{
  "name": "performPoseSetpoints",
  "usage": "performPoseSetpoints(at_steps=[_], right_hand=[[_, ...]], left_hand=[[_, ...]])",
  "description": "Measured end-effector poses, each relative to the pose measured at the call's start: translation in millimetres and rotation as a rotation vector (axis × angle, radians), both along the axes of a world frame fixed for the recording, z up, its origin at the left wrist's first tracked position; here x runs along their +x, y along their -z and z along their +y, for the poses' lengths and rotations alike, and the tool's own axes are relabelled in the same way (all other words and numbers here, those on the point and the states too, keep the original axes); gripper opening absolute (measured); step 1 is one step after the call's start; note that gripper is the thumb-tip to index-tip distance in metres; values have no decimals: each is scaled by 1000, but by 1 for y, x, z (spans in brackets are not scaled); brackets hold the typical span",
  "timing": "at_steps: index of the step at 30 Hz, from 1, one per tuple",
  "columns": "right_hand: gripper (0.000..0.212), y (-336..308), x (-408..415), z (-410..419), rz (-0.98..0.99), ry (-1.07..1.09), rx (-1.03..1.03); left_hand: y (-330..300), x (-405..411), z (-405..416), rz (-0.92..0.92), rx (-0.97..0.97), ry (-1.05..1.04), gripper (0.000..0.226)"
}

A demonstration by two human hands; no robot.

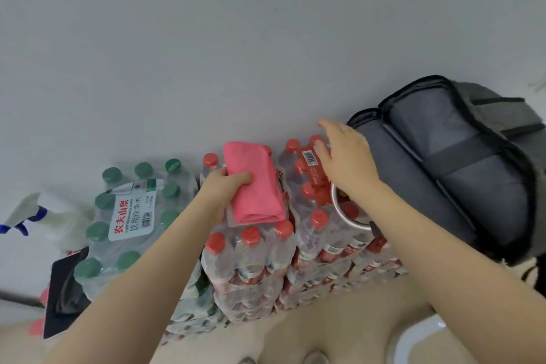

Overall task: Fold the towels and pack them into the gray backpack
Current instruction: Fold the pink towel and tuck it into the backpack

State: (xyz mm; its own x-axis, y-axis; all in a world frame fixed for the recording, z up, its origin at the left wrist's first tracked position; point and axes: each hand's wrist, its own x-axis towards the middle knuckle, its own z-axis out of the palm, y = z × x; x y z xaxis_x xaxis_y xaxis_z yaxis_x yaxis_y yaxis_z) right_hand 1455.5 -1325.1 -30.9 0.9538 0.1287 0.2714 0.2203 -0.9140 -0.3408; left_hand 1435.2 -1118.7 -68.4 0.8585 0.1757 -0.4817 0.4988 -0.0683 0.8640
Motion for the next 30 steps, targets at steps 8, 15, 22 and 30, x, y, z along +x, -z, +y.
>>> performPoseSetpoints(at_steps=[8, 15, 22, 30], right_hand=[[51, 8, -10, -101, 196, 290, -484], [64, 16, -13, -157, 365, 398, -445], [28, -7, 6, -165, 343, 303, -403], [16, -54, 1, -205, 141, 276, -342]], left_hand=[[-44, 7, -52, 15, -601, 191, 24], [-52, 21, -124, -66, -686, 308, 44], [-44, 31, -160, -59, -693, 289, 48], [-41, 46, -231, -207, -235, 545, 51]])
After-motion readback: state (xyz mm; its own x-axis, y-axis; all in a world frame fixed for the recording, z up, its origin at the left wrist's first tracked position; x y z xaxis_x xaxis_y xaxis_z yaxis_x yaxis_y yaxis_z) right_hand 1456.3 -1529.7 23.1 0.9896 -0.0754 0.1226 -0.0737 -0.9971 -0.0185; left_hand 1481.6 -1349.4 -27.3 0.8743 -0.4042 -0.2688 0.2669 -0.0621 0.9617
